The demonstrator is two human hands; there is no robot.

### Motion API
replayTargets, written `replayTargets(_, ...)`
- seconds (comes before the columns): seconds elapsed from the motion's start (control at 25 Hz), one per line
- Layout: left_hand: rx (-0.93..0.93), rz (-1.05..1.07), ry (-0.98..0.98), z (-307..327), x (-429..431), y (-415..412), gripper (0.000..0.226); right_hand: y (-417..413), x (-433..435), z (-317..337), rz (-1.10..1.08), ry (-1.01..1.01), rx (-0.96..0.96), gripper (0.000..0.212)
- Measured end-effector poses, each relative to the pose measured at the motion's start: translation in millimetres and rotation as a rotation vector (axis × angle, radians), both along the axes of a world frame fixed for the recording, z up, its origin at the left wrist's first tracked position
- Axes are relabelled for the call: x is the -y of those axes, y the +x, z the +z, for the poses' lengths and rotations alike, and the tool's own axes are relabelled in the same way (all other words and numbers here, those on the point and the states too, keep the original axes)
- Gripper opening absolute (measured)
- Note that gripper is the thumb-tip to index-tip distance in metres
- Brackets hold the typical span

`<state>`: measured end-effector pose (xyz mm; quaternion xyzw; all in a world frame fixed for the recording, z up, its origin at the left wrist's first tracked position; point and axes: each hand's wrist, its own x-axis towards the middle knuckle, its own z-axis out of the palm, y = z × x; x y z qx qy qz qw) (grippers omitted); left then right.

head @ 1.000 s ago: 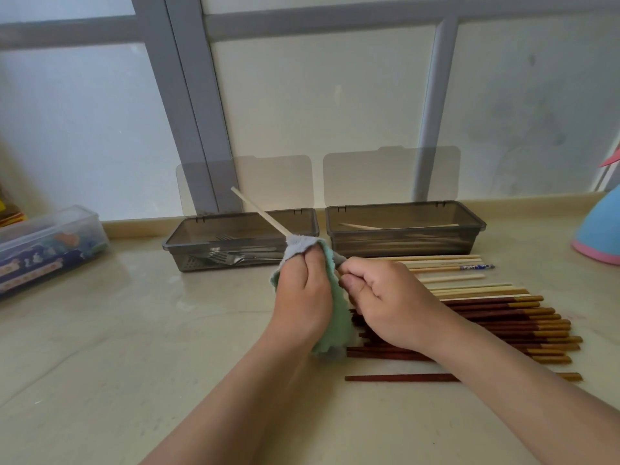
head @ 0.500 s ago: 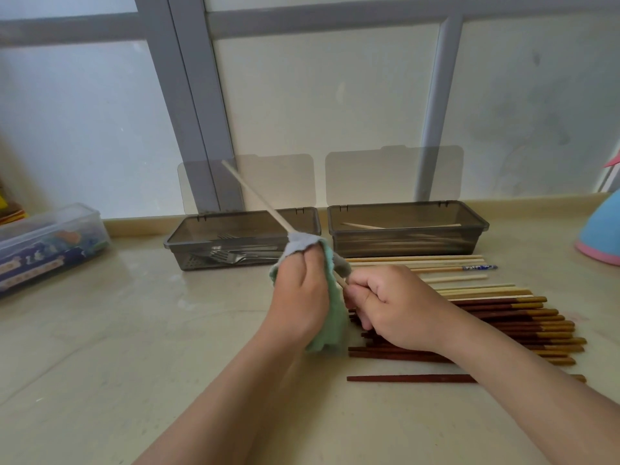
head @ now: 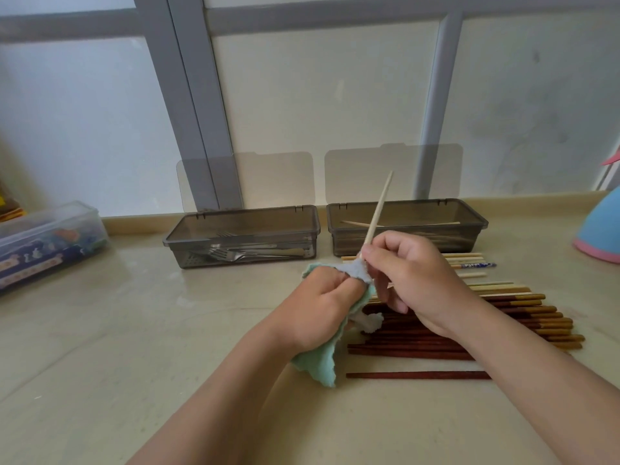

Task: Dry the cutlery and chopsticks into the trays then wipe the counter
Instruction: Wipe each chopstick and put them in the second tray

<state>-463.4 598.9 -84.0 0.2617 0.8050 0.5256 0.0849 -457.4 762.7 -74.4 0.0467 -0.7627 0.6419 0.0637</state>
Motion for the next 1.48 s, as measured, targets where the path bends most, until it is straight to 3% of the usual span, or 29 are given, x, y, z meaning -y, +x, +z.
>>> replayTargets(0.48,-0.079,0.023,-0.104,-1,-2,0,0.044,-22,-16,3,-0.266,-0.403,0.211,0.016)
replayTargets(0.6,-0.076,0.015,-0.040,-1,-1,1,0.044,-29,-29,3,-0.335,-0.405,0.225,0.014)
replayTargets(0.68,-0.053,0.028,0.053,4,-1,3,0.052,-29,-39,3,-0.314,-0.190,0.188,0.019)
replayTargets(0.8,-0.111,0.113,0.121,1,-1,-3,0.054,-28,-42,3,-0.299,0.523,0.012,0.023)
replayTargets(0.88,-0.150,0.188,0.141,-5,-1,-8,0.049,-33,-44,5,-0.336,0.862,-0.090,0.023)
replayTargets(1.2,-0.163,0.290,0.111,-8,1,-11,0.048,-77,-59,20,-0.438,1.301,-0.123,0.030)
replayTargets(1.48,-0.135,0.298,0.114,-7,2,-11,0.050,-92,-65,10,-0.346,1.177,-0.070,0.045)
